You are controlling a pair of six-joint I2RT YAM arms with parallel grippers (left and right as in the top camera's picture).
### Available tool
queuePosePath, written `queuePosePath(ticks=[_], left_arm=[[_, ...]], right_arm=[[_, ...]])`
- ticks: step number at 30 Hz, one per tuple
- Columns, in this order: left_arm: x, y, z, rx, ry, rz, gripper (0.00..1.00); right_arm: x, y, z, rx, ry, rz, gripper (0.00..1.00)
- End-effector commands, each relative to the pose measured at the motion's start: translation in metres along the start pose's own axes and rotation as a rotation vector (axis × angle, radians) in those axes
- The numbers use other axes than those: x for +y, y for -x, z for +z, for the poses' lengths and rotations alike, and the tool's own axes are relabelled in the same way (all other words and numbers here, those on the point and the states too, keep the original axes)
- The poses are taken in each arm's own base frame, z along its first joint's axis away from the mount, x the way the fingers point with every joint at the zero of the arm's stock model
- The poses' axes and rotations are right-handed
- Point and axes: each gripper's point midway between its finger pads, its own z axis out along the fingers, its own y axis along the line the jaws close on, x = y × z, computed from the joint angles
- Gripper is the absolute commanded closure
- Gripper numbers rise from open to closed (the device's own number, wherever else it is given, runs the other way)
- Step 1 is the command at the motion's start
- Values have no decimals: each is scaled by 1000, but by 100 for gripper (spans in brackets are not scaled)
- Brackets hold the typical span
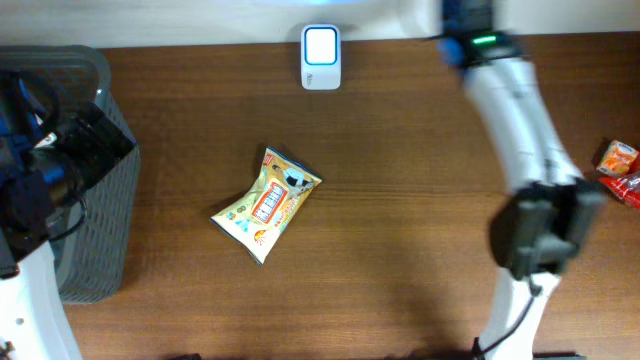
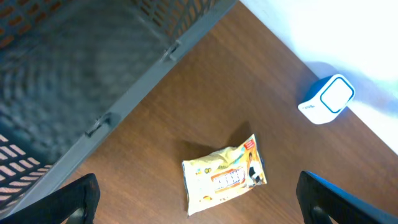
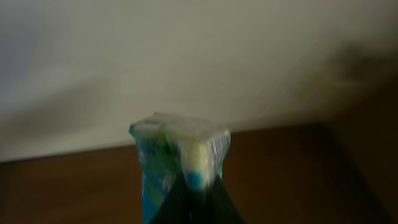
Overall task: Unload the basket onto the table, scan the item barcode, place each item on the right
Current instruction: 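Carry the teal packet right and drop it off the table edge, then move both grippers toward the yellow snack bag at centre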
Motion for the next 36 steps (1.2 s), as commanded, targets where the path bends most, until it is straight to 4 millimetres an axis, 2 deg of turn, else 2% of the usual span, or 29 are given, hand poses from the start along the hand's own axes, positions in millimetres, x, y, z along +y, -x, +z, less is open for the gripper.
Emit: queuePosePath(ticks=[1,5,8,11,14,15,17,19,20,21,22,24,25,27,28,29,30,32,33,34,36], left_arm=[[0,0,0,0,-3,-11,1],[0,0,0,0,-3,-11,1],[0,0,0,0,-3,-11,1],[0,0,0,0,-3,-11,1],[0,0,0,0,-3,-11,1],[0,0,0,0,-3,-11,1],[0,0,0,0,-3,-11,1],[0,0,0,0,-3,-11,1],[0,0,0,0,-3,-11,1],[0,0,0,0,-3,-11,1],[0,0,0,0,-3,-11,1],[0,0,0,0,-3,-11,1],[0,0,0,0,-3,-11,1],[0,0,0,0,-3,-11,1],[0,0,0,0,-3,-11,1],[0,0,0,0,-3,-11,1],[0,0,0,0,-3,-11,1],[0,0,0,0,-3,-11,1],[0,0,0,0,-3,-11,1],[0,0,0,0,-3,-11,1],[0,0,0,0,-3,-11,1]], right_arm=[[-99,-63,25,221,-146,280,96],[-184,-146,38,463,-236,373,96],[-233,-190,40,563,-284,446,96],[-268,-223,38,621,-286,531,96],[-289,-239,36,636,-270,602,95],[-293,-240,36,632,-265,614,86],[-298,-243,35,632,-266,628,58],[-297,-246,32,650,-266,628,44],[-296,-245,31,653,-263,626,30],[-294,-243,30,653,-261,622,11],[-293,-239,27,647,-259,621,2],[-294,-224,18,617,-257,619,1],[-293,-209,11,585,-249,617,1],[-284,-175,-6,507,-190,620,1],[-272,-156,-15,470,-123,629,1],[-250,-131,-28,421,12,648,1],[-209,-96,-52,364,250,638,1],[-153,-61,-86,316,559,602,1],[-135,-54,-97,312,648,591,1],[-101,-47,-114,334,785,581,1],[-59,-54,-130,425,871,550,1]])
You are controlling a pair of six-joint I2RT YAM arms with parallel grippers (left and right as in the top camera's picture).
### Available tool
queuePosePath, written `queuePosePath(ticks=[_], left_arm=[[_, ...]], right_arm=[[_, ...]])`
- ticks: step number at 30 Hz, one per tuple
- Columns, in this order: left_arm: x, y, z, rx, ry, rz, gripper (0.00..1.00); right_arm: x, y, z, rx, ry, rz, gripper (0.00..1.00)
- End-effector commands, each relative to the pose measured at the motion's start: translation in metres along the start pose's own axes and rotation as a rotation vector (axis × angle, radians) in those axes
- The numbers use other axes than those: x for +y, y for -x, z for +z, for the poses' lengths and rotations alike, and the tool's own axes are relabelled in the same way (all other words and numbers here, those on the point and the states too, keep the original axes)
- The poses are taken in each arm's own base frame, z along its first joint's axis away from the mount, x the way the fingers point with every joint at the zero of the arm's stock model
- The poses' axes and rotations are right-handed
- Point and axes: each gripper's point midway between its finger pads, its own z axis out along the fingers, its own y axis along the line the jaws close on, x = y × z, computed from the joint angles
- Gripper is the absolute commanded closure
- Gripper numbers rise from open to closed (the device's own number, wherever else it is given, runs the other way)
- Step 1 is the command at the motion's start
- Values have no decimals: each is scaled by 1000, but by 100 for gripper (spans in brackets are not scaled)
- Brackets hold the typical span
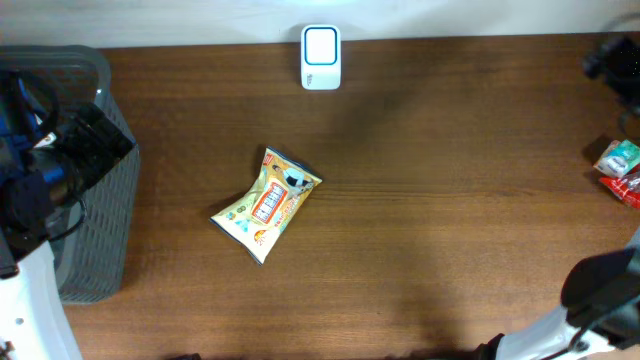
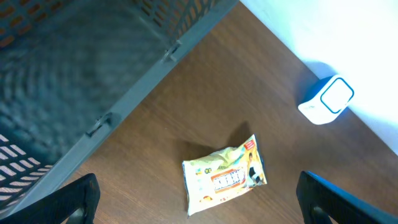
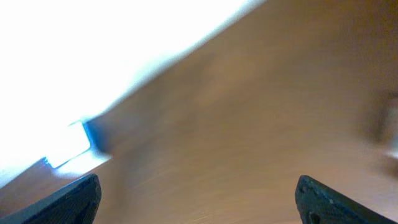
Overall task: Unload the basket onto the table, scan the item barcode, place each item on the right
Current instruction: 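Move both grippers toward the yellow snack bag at centre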
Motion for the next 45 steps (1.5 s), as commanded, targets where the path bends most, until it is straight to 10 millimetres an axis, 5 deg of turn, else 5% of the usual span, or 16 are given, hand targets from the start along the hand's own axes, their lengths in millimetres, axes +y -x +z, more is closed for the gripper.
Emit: queuePosePath(ticks=[1,3,6,9,12,13,18,21,26,32,36,41,45], left_arm=[[0,0,0,-1,-3,-11,1],[0,0,0,-1,-3,-11,1],[0,0,0,-1,-3,-11,1],[0,0,0,-1,-3,-11,1],[0,0,0,-1,-3,-11,1],[0,0,0,-1,-3,-11,1],[0,0,0,-1,-3,-11,1],[0,0,0,-1,-3,-11,1],[0,0,0,-1,-3,-11,1],[0,0,0,-1,-3,-11,1],[0,0,0,-1,-3,-11,1],[0,0,0,-1,-3,-11,1],[0,0,0,-1,-3,-11,1]], right_arm=[[92,-66,23,248,318,-97,1],[111,-104,38,354,305,-230,5],[135,-172,66,533,249,-390,35],[162,-239,92,676,269,-488,48],[188,-307,114,790,319,-586,87],[206,-352,130,843,336,-619,96],[243,-439,161,911,367,-647,96],[257,-471,175,900,402,-708,96],[235,-469,210,777,172,-725,96],[180,-422,227,644,-159,-738,96],[161,-409,210,680,-249,-634,96],[182,-388,169,655,-218,-638,96],[213,-326,122,497,-135,-629,89]])
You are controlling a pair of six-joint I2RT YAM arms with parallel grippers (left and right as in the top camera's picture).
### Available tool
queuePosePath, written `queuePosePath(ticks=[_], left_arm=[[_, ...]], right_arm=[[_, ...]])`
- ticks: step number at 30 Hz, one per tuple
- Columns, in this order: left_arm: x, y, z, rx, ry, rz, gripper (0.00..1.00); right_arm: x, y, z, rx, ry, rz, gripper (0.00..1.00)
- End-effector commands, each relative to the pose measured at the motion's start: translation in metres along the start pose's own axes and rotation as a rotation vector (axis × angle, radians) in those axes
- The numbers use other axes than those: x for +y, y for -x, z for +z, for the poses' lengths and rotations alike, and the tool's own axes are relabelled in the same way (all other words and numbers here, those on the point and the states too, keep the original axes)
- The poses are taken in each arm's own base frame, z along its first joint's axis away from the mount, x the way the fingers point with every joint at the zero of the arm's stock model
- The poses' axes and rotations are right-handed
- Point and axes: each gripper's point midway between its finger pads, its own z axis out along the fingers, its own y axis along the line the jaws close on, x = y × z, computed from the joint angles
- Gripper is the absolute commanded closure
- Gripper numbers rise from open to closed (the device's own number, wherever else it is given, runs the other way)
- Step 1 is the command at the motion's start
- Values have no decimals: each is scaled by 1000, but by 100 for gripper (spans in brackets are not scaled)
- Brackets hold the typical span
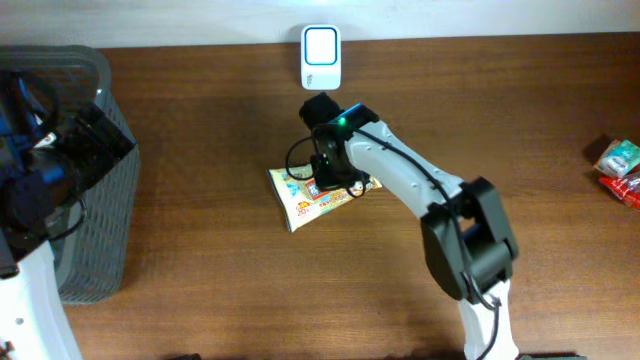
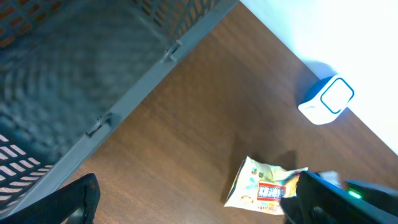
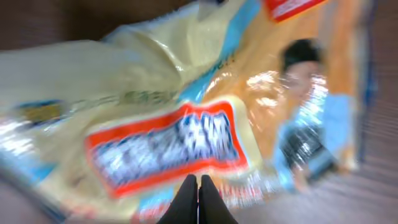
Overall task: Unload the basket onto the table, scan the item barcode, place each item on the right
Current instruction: 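Move both grippers toward the yellow snack bag at centre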
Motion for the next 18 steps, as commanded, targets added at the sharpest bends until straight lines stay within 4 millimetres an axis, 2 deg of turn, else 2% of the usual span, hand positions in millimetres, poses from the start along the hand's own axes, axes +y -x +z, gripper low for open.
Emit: queuePosePath(ticks=[1,2,3,4,6,7,9,11,13,15,17,18], left_arm=[[0,0,0,-1,-3,-11,1],[0,0,0,-1,-3,-11,1],[0,0,0,-1,-3,-11,1],[0,0,0,-1,-3,-11,1],[0,0,0,-1,-3,-11,1],[0,0,0,-1,-4,-11,1],[0,1,0,-2,-5,-11,1],[-4,7,-1,-27,-20,-12,1],[-5,5,-1,-19,-26,-13,1],[-20,-3,-2,31,-112,-11,1],[-57,-10,-7,79,-308,85,0],[-74,-16,-11,108,-399,143,4]], right_arm=[[-20,30,-101,-244,19,34,77],[-31,34,-119,-289,21,58,51],[-42,37,-133,-323,16,82,15],[-58,40,-150,-364,8,115,1],[-95,42,-178,-427,-25,192,1],[-122,43,-192,-461,-52,249,1],[-156,42,-201,-478,-77,324,1],[-186,36,-200,-460,-106,390,1],[-207,28,-197,-426,-129,440,1],[-225,19,-194,-396,-144,483,1],[-229,12,-191,-364,-110,505,1],[-226,11,-189,-353,-82,507,1]])
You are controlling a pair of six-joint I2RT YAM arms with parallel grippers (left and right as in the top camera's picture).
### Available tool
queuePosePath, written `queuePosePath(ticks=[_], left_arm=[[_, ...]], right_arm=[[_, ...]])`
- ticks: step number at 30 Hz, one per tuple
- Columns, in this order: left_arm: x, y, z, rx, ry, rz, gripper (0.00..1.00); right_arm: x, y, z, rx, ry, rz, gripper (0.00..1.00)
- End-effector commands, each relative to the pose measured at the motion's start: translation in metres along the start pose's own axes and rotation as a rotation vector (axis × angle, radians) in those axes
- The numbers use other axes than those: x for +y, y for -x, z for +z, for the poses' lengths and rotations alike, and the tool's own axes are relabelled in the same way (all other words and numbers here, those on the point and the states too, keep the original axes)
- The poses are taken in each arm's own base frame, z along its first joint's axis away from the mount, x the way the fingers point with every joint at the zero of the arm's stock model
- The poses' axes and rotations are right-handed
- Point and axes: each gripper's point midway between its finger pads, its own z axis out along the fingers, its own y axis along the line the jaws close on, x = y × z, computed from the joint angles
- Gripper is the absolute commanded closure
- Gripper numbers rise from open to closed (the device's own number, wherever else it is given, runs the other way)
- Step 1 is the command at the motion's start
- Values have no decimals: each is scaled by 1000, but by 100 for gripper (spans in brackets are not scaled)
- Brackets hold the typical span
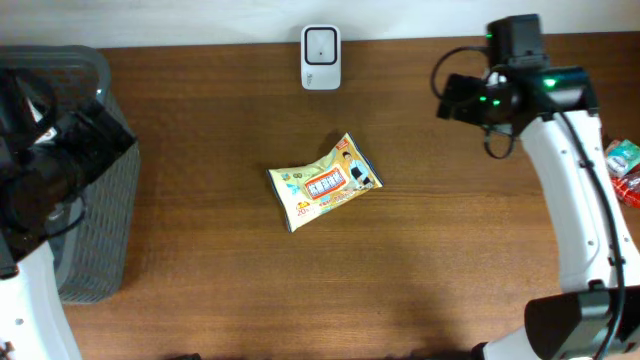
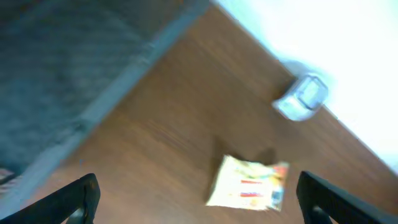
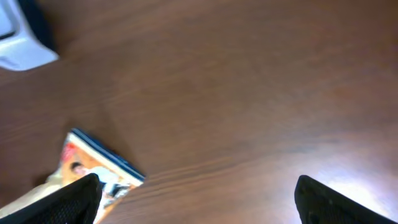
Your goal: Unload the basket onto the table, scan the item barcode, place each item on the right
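Note:
The yellow snack packet [image 1: 325, 186] lies flat at the table's middle, printed side up; it also shows in the left wrist view [image 2: 249, 184] and the right wrist view [image 3: 92, 171]. The white scanner [image 1: 320, 57] stands at the back edge, behind the packet. My right gripper [image 1: 455, 97] hangs over the back right of the table, well clear of the packet, open and empty [image 3: 196, 193]. My left gripper [image 2: 198, 194] is open and empty too, held over the basket at the left [image 1: 95, 135].
A grey mesh basket [image 1: 100, 215] stands at the left edge. A small green packet [image 1: 622, 155] and a red one [image 1: 630, 187] lie at the right edge. The left wrist view is blurred.
My right gripper was shut on the yellow packet at the table's middle; now it is open and off at the back right. The packet lies where it was. The left wrist view has shifted a little.
My right gripper was shut on a small green packet at the right, the yellow packet lying left of centre. Then it was open, the green packet at the right edge. Then it was shut on the yellow packet, turned and farther right. Now that packet lies free.

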Motion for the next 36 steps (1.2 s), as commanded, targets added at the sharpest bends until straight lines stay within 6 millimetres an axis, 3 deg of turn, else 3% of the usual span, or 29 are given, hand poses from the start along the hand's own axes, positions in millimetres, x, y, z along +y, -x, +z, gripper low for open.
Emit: queuePosePath(ticks=[1,2,3,4,5,7,8,14,16,24,28,31,36], left_arm=[[-70,-28,-4,154,-362,176,10],[-80,-40,0,200,-384,209,22],[-88,-54,6,250,-391,259,32],[-96,-70,15,303,-387,312,44],[-101,-83,25,345,-368,345,57],[-112,-111,49,424,-328,416,85],[-121,-135,71,484,-300,473,100],[-126,-218,151,707,-123,618,100],[-121,-239,182,752,-31,631,100],[-100,-276,260,827,134,622,100],[-92,-293,290,858,166,624,100],[-84,-305,312,872,186,625,100],[-57,-296,339,799,329,689,100]], right_arm=[[3,-8,5,61,72,24,1],[9,-11,7,75,102,18,0],[16,-14,10,93,128,11,11],[22,-17,14,108,145,-2,32],[31,-20,18,121,169,-37,45],[52,-29,31,157,227,-122,61],[69,-37,43,191,266,-171,70],[119,-84,98,400,417,-227,96],[144,-103,109,464,592,-319,96],[175,-132,142,595,818,-274,96],[173,-141,165,614,794,-271,96],[158,-144,184,607,684,-292,96],[127,-148,202,608,476,-310,96]])
